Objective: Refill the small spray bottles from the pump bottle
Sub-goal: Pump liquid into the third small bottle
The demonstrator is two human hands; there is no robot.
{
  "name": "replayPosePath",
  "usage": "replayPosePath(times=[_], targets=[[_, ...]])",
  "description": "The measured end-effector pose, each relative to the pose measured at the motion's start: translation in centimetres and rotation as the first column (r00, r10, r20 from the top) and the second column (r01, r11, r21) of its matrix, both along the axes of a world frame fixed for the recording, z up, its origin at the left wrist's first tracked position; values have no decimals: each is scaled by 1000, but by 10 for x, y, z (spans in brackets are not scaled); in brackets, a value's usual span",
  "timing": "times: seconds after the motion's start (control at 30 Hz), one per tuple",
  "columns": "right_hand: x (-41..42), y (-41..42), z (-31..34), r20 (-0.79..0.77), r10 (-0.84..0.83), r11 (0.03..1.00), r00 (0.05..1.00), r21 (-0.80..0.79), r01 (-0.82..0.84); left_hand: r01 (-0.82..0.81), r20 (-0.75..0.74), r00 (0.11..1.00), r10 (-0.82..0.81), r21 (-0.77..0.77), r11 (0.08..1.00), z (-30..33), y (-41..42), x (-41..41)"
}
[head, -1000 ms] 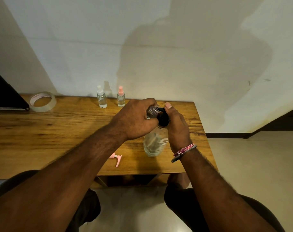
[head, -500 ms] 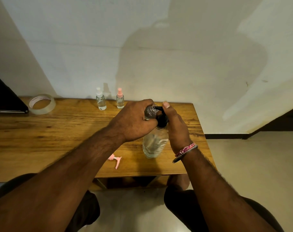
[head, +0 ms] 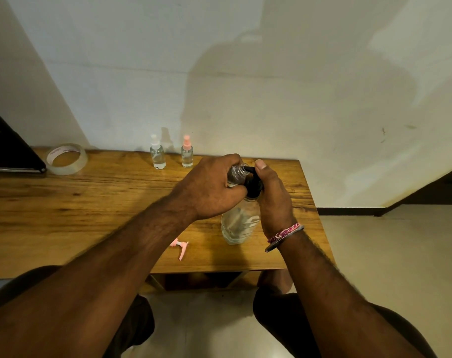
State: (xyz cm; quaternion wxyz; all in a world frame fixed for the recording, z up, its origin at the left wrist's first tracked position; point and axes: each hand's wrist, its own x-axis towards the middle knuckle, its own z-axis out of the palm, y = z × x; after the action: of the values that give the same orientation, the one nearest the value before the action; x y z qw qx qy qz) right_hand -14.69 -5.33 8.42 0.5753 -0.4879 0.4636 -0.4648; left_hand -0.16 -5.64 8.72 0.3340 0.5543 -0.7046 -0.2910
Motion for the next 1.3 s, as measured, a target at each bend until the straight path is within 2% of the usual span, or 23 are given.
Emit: replayPosePath(times=[0.47,0.9,1.3], targets=[[-3,-3,-4,-50,-17,999,999,-28,15,-4,-3,1000,4,-32,999,-4,0,0],[-6,4,4,-113,110,994,988,17,-109,-10,-31,999,10,-1,1000,4,2,3],[0,1,-11,-11,20,1000,1000,-10,-20,-11,13,1000,11,-16,1000,1,1,0]])
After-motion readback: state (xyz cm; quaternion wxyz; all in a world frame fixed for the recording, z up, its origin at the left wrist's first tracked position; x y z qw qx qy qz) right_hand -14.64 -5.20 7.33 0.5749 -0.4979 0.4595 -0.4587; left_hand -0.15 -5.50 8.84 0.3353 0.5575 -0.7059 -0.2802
